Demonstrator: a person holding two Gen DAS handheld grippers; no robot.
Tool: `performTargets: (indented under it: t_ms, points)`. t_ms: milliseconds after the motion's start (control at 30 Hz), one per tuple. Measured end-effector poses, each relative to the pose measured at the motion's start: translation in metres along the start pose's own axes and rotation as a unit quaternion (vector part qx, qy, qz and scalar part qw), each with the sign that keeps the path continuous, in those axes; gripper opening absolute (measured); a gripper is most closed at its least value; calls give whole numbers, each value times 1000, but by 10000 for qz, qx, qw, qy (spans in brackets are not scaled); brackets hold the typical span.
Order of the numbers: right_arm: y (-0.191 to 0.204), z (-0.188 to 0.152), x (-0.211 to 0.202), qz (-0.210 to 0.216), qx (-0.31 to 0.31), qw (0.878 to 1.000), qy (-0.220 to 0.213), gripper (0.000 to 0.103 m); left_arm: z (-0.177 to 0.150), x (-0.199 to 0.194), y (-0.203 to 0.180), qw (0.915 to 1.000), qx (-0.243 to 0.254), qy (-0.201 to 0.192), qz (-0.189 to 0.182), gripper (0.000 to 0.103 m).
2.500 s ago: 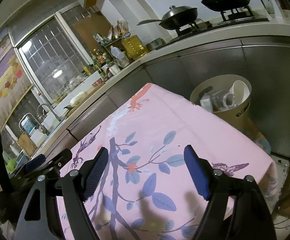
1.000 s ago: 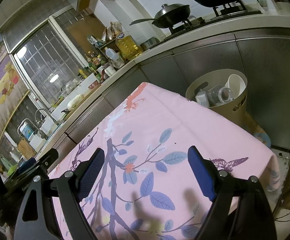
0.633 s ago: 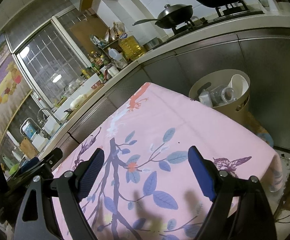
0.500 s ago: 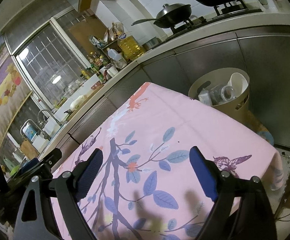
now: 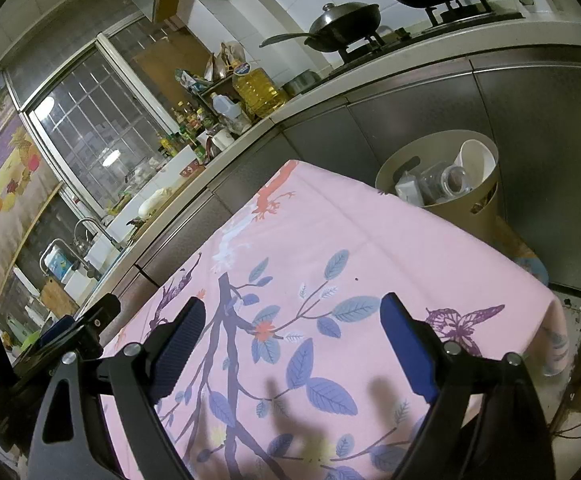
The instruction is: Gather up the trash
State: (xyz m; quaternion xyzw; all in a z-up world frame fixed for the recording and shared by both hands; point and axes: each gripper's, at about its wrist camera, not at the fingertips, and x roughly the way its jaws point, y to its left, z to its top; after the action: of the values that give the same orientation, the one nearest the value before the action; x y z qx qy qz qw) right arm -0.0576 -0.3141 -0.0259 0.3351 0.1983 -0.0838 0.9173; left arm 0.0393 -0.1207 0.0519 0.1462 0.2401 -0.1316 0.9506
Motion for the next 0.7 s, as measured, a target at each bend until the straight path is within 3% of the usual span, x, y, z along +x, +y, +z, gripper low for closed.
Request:
performTargets:
  t_ms: [700]
  points:
    - [-1, -4, 6, 17, 32, 9999, 147, 86, -2, 5, -1, 9999, -9, 94, -68, 97]
